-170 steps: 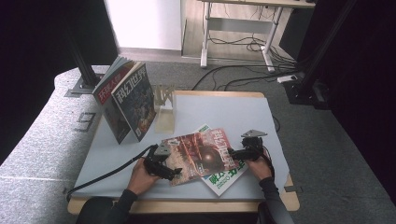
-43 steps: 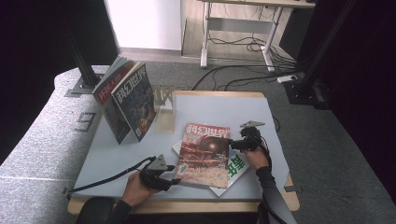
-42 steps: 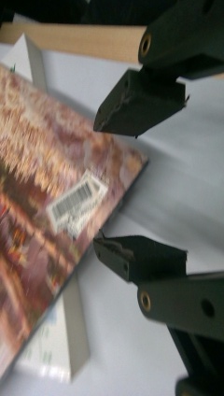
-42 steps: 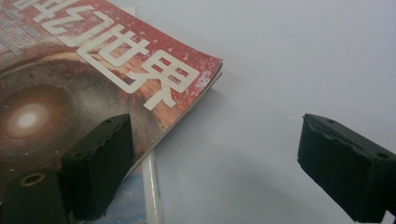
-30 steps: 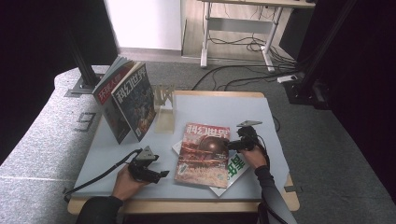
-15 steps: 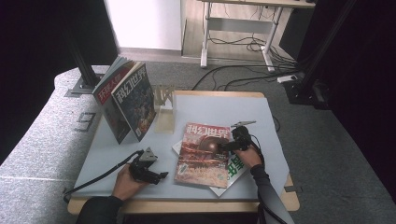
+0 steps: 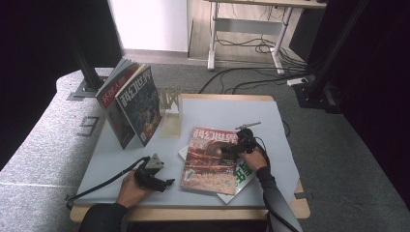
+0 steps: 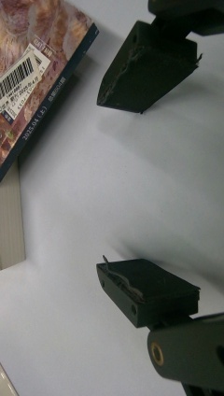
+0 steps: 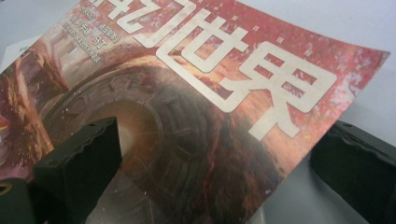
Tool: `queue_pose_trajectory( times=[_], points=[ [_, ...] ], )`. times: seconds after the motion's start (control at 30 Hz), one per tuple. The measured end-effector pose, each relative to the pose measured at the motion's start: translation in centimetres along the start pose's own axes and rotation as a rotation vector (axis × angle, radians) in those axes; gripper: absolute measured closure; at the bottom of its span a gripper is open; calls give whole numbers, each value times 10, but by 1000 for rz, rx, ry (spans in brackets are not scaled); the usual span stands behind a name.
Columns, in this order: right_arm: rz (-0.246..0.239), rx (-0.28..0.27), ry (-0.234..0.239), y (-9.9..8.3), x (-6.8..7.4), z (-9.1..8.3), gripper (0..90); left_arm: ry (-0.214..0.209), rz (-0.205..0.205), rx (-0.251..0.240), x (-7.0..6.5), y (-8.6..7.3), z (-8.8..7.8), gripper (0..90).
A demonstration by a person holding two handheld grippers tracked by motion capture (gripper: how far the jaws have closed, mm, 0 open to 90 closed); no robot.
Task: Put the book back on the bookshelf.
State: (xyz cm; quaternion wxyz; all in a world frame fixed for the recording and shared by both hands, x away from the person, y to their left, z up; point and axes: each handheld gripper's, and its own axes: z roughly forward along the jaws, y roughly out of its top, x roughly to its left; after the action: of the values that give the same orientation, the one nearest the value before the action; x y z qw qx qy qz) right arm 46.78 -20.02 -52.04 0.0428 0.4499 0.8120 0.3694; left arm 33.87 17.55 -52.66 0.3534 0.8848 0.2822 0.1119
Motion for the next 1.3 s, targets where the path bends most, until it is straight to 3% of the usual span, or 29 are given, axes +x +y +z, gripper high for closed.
queue_pose_trajectory(
  times=[0.1,0.23,0.37,0.57,0.8,1.07,1.3],
  points=[
    [8,-11,-6,2,0,0,90,1,-2,0,0,0,0,174],
    [35,-70,-35,4,1,-5,321,1,-3,0,0,0,0,174],
    [12,-83,-74,7,5,-10,504,1,-4,0,0,0,0,174],
    [-44,-91,-117,9,10,-13,680,3,-11,3,0,0,0,176],
    [-89,-107,-146,11,17,-17,770,10,-15,0,-2,0,0,180],
    [-82,-138,-127,12,19,-23,809,9,-17,2,-1,0,0,177],
    [-136,-179,-118,14,28,-33,828,-12,-69,2,0,3,0,158]
  ],
)
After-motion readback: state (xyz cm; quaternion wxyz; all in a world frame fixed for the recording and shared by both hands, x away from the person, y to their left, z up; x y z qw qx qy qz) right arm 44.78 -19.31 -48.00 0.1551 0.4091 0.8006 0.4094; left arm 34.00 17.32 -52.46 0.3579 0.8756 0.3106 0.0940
